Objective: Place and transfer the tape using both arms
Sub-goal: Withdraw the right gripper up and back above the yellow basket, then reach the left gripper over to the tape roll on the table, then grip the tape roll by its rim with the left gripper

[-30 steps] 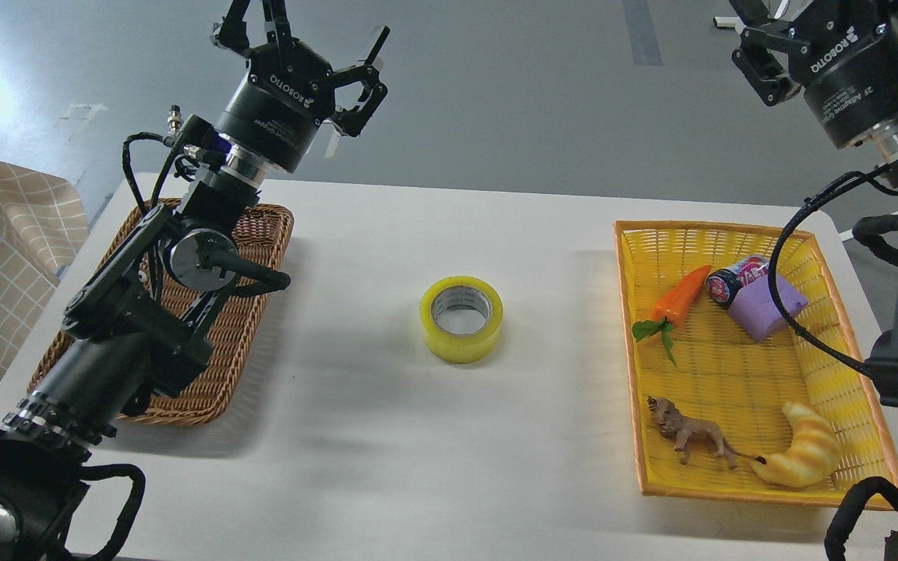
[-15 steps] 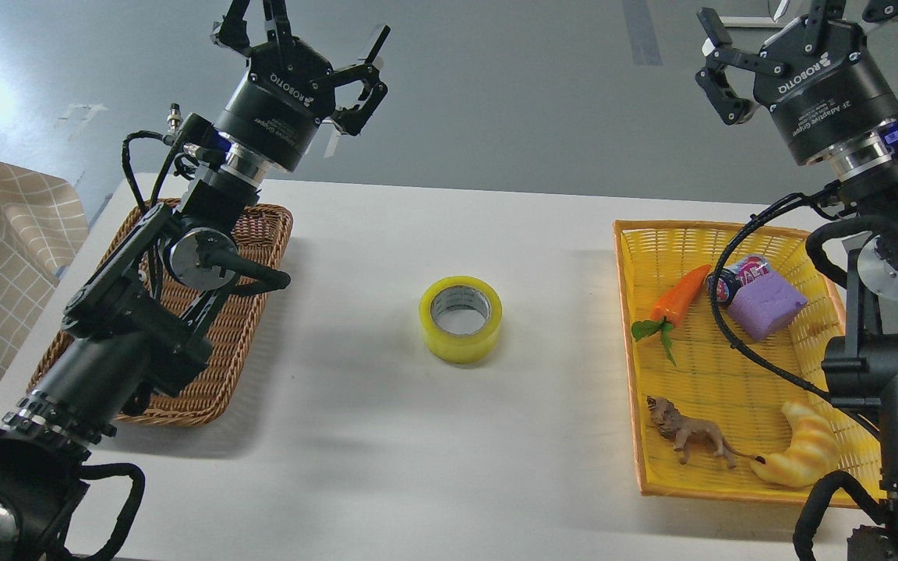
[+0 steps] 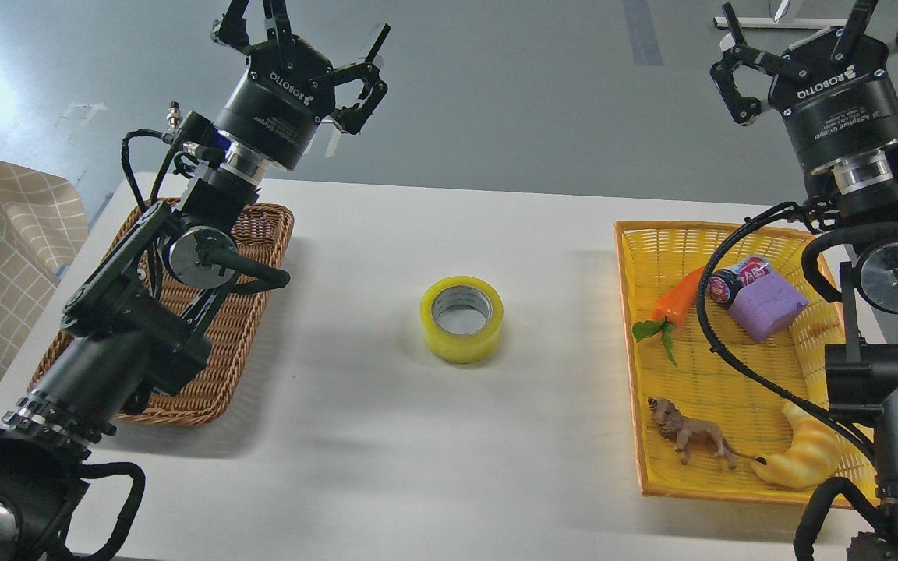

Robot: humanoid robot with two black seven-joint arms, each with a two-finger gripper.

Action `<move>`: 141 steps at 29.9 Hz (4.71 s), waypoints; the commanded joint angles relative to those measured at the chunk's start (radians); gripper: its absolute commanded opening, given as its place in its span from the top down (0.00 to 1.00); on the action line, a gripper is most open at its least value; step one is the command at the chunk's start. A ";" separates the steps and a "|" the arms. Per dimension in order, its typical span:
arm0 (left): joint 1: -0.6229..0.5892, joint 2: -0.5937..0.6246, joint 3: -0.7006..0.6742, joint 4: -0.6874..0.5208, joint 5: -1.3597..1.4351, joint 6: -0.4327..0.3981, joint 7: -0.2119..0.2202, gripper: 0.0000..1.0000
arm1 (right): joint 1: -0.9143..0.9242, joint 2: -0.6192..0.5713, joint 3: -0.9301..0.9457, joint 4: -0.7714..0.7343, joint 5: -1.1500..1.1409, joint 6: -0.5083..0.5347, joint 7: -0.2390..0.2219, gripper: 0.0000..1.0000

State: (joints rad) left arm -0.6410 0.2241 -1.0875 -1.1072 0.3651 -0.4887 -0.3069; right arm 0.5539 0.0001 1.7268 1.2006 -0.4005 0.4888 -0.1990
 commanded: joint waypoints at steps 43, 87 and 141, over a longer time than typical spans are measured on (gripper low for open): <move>0.001 0.046 0.035 -0.008 0.018 0.000 0.035 0.02 | -0.037 0.000 -0.047 0.010 0.003 0.000 -0.054 0.01; -0.342 0.175 0.603 -0.161 1.126 0.090 0.301 0.02 | -0.042 0.000 -0.047 0.010 0.003 0.000 -0.053 0.02; -0.367 -0.042 0.975 0.136 1.218 0.093 0.483 0.08 | -0.040 0.000 -0.047 0.010 0.003 0.000 -0.049 0.02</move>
State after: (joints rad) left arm -1.0100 0.1843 -0.1132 -0.9735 1.5833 -0.3961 0.1749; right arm 0.5139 0.0000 1.6801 1.2104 -0.3973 0.4887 -0.2484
